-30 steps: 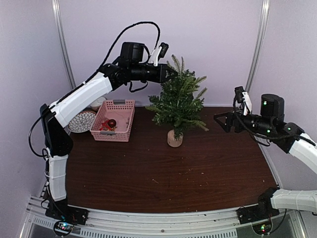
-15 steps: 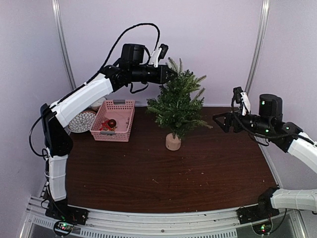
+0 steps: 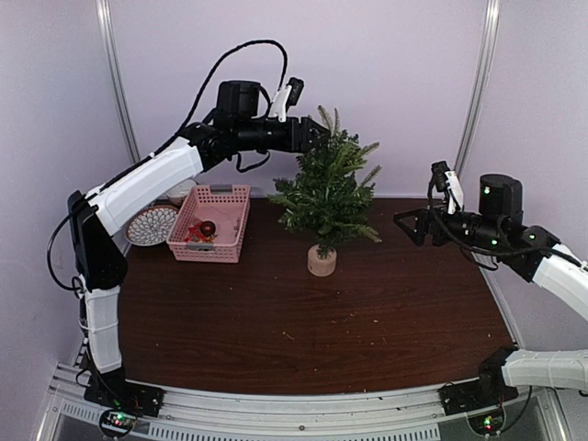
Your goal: Decorate the small christmas tree
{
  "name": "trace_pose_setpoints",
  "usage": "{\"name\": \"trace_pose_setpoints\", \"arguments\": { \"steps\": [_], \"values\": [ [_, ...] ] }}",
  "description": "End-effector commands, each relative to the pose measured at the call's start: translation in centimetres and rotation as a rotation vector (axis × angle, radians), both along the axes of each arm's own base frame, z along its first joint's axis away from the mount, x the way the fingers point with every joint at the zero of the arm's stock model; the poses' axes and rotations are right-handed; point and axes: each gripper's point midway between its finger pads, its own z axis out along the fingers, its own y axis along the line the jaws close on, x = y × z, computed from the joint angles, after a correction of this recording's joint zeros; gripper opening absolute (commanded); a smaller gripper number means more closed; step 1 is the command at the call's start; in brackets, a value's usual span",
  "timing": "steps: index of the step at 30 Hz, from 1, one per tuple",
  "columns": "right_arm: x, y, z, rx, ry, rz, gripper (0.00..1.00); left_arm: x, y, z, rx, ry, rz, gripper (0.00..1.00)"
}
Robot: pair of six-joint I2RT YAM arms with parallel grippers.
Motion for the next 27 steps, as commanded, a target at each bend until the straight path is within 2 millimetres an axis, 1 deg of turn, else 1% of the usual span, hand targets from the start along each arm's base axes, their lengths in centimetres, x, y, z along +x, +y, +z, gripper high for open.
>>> {"name": "trace_pose_setpoints", "arguments": {
  "steps": [1, 3, 5, 7, 9, 10, 12, 14, 15, 18, 21, 23, 25, 27],
  "values": [
    [0.0, 0.2, 1.0, 0.002, -0.031, 0.008, 1.00, 0.0, 3.8, 5.6, -0.076, -0.072, 0.031, 0.65],
    [-0.1, 0.1, 1.1, -0.001, -0.033, 0.008, 1.00, 0.6, 6.1, 6.6, -0.096, -0.052, 0.046, 0.72],
    [-0.1, 0.0, 1.2, -0.005, -0.034, 0.000, 0.99, 1.0, 8.5, 7.5, -0.112, -0.038, 0.068, 0.86],
    [0.0, -0.1, 1.2, -0.008, -0.037, -0.007, 1.00, 0.8, 11.3, 8.5, -0.120, -0.033, 0.104, 0.90],
    [0.2, -0.2, 1.3, -0.009, -0.039, -0.013, 0.99, 1.3, 14.4, 8.2, -0.120, 0.003, 0.168, 0.91],
    [0.2, -0.2, 1.4, -0.010, -0.041, -0.016, 0.99, 1.7, 16.4, 7.9, -0.125, 0.029, 0.210, 0.91],
    [0.5, -0.3, 1.5, -0.018, -0.036, -0.025, 1.00, 2.6, 20.4, 6.3, -0.133, 0.096, 0.293, 0.90],
    [1.0, -0.5, 1.5, -0.026, -0.030, -0.048, 1.00, 3.5, 24.6, 3.7, -0.114, 0.174, 0.396, 0.88],
    [1.3, -0.8, 1.6, -0.031, -0.026, -0.073, 1.00, 4.0, 26.9, 2.2, -0.097, 0.208, 0.458, 0.87],
    [2.1, -1.7, 1.5, -0.042, -0.022, -0.137, 1.00, 4.2, 31.0, -2.7, 0.006, 0.293, 0.599, 0.84],
    [2.2, -1.8, 1.7, -0.049, -0.039, -0.146, 0.99, 4.2, 33.7, -8.2, 0.102, 0.388, 0.710, 0.83],
    [2.3, -2.0, 1.8, -0.043, -0.041, -0.156, 1.00, 4.7, 35.1, -11.4, 0.107, 0.462, 0.747, 0.81],
    [2.1, -1.8, 2.0, -0.027, -0.036, -0.145, 1.00, 5.5, 36.5, -14.3, 0.096, 0.530, 0.783, 0.77],
    [1.9, -1.8, 2.4, -0.002, -0.041, -0.145, 1.00, 6.3, 37.2, -16.2, 0.104, 0.563, 0.800, 0.75]
  ]
}}
